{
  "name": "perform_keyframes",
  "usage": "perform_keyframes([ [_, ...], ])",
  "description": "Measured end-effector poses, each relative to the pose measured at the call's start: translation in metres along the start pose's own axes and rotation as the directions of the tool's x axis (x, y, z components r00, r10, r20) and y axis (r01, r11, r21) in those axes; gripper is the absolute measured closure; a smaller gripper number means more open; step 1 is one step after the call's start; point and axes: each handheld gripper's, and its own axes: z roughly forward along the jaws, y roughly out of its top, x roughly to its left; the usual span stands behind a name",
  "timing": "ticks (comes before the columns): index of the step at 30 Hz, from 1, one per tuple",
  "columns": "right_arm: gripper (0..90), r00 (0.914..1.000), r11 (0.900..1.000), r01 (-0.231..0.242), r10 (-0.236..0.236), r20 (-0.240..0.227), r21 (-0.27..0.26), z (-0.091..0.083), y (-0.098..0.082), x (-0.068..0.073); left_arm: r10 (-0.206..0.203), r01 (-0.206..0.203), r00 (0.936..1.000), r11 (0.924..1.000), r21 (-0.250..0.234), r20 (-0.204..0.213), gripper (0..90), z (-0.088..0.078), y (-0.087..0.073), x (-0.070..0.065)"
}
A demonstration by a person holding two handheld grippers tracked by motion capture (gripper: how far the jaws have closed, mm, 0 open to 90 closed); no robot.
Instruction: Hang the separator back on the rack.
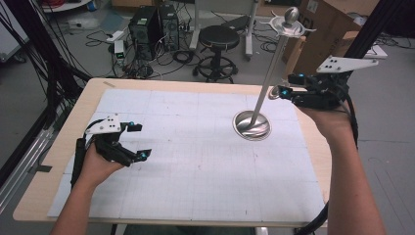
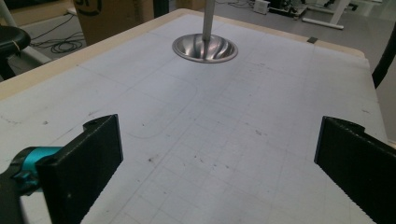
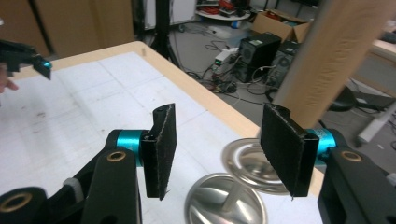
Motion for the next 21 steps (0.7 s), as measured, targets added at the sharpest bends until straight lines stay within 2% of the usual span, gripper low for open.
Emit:
perform_keyframes([
  [2, 44.5, 1.0000, 1.000, -0.004, 0.004, 0.001, 0.012, 0.002, -0.002, 0.003, 0.000, 0.000, 1.0000, 1.0000, -0.002, -0.001, 1.7, 0.000, 0.000, 0.000],
  [11, 41.1, 0.9986, 1.000, -0.008, 0.008, -0.052, -0.010, 0.010, -0.010, 0.016, -0.003, 0.003, 0.9999, 0.9998, -0.019, 0.013, 1.7, -0.002, 0.001, 0.000],
  [19, 39.3, 0.9955, 1.000, 0.011, -0.012, -0.094, -0.014, 0.020, -0.020, 0.027, -0.003, 0.004, 0.9999, 0.9998, -0.021, 0.013, 1.7, -0.003, 0.001, 0.000],
  [21, 39.0, 0.9945, 1.000, -0.007, 0.006, -0.104, -0.004, 0.021, -0.022, 0.031, -0.003, 0.003, 0.9999, 0.9997, -0.023, 0.014, 1.6, -0.003, 0.001, 0.000],
])
